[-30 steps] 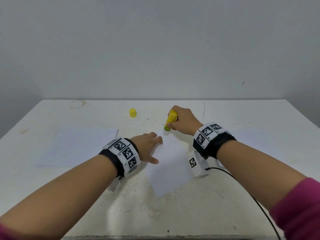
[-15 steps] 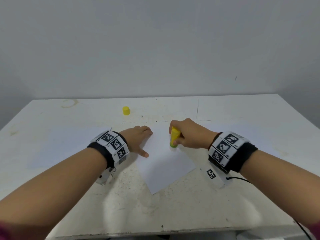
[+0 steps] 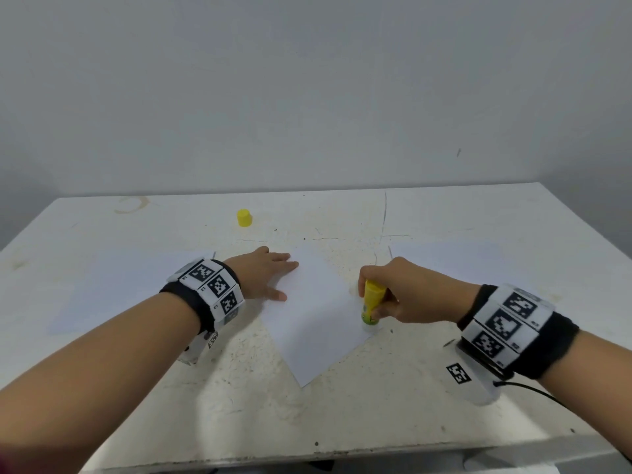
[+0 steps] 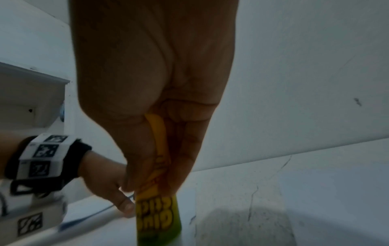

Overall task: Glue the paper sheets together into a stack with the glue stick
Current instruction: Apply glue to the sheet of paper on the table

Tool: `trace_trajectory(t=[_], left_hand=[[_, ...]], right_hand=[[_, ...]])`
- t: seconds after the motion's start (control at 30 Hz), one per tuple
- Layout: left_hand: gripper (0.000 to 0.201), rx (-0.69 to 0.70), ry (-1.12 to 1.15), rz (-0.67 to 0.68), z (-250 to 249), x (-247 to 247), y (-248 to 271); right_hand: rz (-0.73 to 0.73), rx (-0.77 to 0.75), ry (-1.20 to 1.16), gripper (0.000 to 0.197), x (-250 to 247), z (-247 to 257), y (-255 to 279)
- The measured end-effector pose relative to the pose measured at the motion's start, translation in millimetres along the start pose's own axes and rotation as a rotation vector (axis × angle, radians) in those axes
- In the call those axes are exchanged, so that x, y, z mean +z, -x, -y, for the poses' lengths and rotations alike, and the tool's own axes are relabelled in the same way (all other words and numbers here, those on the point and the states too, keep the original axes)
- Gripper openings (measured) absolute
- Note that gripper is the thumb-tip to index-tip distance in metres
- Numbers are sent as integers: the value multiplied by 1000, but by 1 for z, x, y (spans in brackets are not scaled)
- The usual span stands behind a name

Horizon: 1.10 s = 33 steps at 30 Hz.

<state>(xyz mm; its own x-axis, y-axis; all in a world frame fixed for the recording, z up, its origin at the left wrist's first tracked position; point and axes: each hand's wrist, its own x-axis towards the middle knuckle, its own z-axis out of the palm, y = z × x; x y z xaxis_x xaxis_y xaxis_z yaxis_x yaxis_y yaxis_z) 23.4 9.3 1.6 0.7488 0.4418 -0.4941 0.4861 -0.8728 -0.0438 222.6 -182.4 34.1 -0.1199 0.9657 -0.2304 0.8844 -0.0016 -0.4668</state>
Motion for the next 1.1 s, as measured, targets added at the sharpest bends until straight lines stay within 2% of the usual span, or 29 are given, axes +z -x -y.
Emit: trace_trajectory(t=[0.07,0.1,0.2,0.27,0.3,0.37,0.43,0.5,0.57,0.67,0.73,0.9,1.1], left_hand=[[57,-5,19,-17,5,0,2],[55,-7,26,-28,7,1,3],[62,-14,32,-67,11,5,10],[65,-20,64,-89,11,9,16],[66,-16,71,-93,11,12,19],[69,-9,88,-84,11,18,24],[74,-25,114,-46,10,25,27],[85,-55,118,18,10,31,27],[89,-72,140,87,10,34,26],[88,-69,163,150,11,36,23],[89,-64,180,167,12,35,22],[90,-69,206,177,11,35,23],[93,-77,241,176,9,34,23]], right_hand=[[-8,41,14,26,-12,-1,-1],[-63,58,-60,24,-20,-3,-2],[-398,65,-650,20,-42,-9,-12],[-564,91,-1080,13,-49,-9,-24],[-596,113,-1264,8,-50,-9,-33],[-540,172,-1477,16,-48,-11,-54],[-417,217,-1406,23,-42,-10,-74],[-375,240,-1209,15,-32,-6,-99],[-391,283,-945,12,-26,1,-126],[-452,319,-593,37,-21,16,-163],[-492,313,-434,40,-18,24,-179],[-462,299,-310,42,-4,36,-210],[-405,194,-256,40,6,63,-233]])
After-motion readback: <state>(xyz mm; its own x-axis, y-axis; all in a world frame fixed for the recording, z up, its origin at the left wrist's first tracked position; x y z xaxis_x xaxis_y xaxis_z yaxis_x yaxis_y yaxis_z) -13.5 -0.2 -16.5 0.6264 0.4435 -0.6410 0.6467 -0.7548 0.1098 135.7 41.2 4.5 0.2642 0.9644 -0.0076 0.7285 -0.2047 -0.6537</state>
